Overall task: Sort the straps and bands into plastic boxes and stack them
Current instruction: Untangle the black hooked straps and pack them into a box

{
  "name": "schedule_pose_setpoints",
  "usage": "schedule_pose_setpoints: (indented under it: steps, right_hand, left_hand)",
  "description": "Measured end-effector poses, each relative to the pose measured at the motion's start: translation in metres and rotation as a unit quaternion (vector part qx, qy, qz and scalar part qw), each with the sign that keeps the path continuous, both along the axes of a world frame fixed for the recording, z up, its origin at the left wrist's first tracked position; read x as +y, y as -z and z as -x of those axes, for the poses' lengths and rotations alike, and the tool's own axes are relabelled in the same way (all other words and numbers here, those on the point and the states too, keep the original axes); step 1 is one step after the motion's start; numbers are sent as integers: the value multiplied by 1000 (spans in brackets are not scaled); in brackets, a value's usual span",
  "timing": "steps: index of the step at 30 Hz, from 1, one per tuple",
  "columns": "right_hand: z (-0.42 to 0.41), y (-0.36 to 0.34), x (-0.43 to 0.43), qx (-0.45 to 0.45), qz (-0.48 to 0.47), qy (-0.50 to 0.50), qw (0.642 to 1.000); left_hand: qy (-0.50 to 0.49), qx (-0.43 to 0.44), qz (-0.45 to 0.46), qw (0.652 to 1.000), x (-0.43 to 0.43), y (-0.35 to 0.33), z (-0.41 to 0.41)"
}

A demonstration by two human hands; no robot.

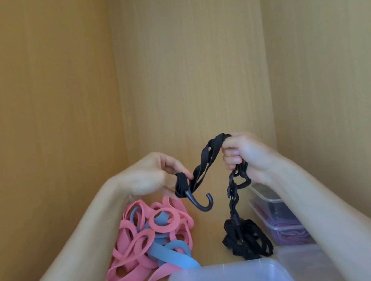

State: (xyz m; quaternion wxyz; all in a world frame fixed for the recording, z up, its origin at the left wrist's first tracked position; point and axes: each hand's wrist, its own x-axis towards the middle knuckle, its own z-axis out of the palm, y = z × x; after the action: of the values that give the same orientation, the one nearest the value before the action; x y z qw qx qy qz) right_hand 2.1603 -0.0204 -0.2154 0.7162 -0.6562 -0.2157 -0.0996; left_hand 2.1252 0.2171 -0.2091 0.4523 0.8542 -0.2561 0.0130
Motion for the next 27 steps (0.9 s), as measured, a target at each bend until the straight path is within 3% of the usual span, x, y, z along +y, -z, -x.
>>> schedule_pose_setpoints:
  steps: [6,10,13,20,27]
  right_hand:
    - [24,-12,10,-82,50,-66,993]
    - [40,-13,23,-110,124,-193,967]
    - [45,-9,34,-111,166,-254,946]
    - [38,4,42,-110,231,-208,944]
    - [44,-1,38,-115,241,-230,936]
  left_hand:
    - [-183,-149,84,968,-6,-1,-4]
    - [-286,-239,170,912,-7,-1,-9]
    - [-327,-258,261,871,-5,1,-14]
    - [-244,-190,461,832,2,-4,-13]
    - [-237,-171,506,811,-2,-1,-13]
